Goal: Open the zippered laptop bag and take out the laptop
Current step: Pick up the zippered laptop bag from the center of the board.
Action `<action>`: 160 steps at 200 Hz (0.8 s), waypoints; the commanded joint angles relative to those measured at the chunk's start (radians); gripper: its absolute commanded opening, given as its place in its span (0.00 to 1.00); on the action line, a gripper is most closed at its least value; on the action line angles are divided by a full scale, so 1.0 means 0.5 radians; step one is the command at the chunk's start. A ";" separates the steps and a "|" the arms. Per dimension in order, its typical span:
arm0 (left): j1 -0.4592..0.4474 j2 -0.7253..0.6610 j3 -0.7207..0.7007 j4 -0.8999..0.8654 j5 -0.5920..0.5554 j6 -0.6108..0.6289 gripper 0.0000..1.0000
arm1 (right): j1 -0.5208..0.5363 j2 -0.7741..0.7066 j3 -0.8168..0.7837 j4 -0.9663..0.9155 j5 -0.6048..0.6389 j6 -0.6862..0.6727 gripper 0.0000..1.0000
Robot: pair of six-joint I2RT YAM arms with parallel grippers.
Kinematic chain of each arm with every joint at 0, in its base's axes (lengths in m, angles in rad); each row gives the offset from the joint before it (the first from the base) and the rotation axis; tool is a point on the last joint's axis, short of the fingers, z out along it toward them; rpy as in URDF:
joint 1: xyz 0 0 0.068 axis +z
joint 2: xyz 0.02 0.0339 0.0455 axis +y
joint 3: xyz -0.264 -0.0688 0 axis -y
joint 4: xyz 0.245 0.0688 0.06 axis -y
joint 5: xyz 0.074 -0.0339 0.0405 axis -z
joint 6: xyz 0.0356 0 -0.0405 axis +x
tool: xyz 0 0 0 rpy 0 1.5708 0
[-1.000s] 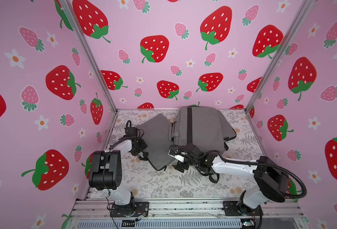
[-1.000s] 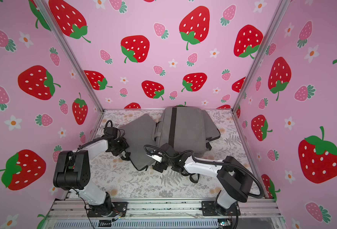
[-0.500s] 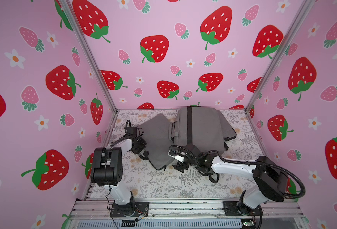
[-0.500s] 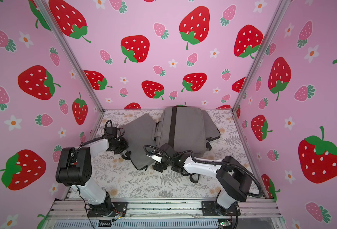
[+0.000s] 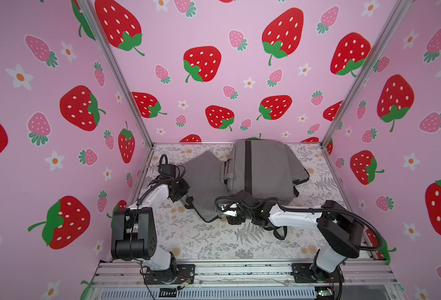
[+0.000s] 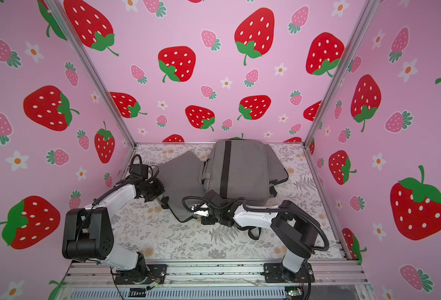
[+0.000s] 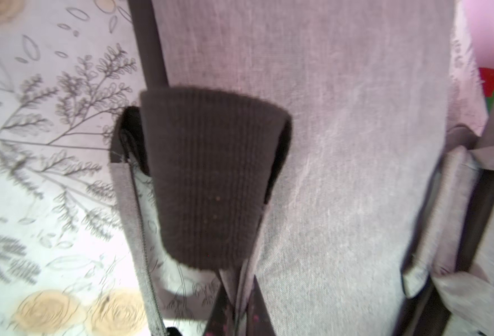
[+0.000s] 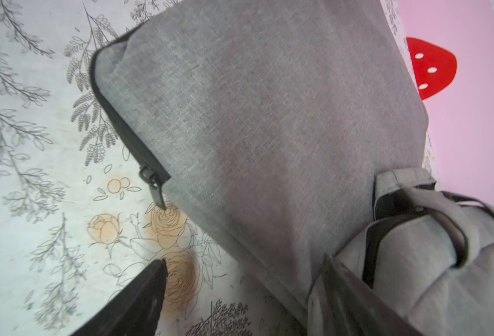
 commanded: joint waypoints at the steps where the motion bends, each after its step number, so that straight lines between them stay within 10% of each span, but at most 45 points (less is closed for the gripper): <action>1: 0.074 -0.165 -0.056 -0.150 -0.101 0.015 0.00 | 0.023 0.109 0.094 0.079 0.026 -0.331 0.86; 69: 0.287 -0.478 -0.221 -0.296 -0.066 0.045 0.00 | 0.066 0.402 0.266 0.279 0.051 -0.642 0.76; 160: 0.338 -0.481 -0.326 -0.231 -0.006 0.000 0.10 | -0.045 0.475 0.521 0.288 -0.086 -0.624 0.21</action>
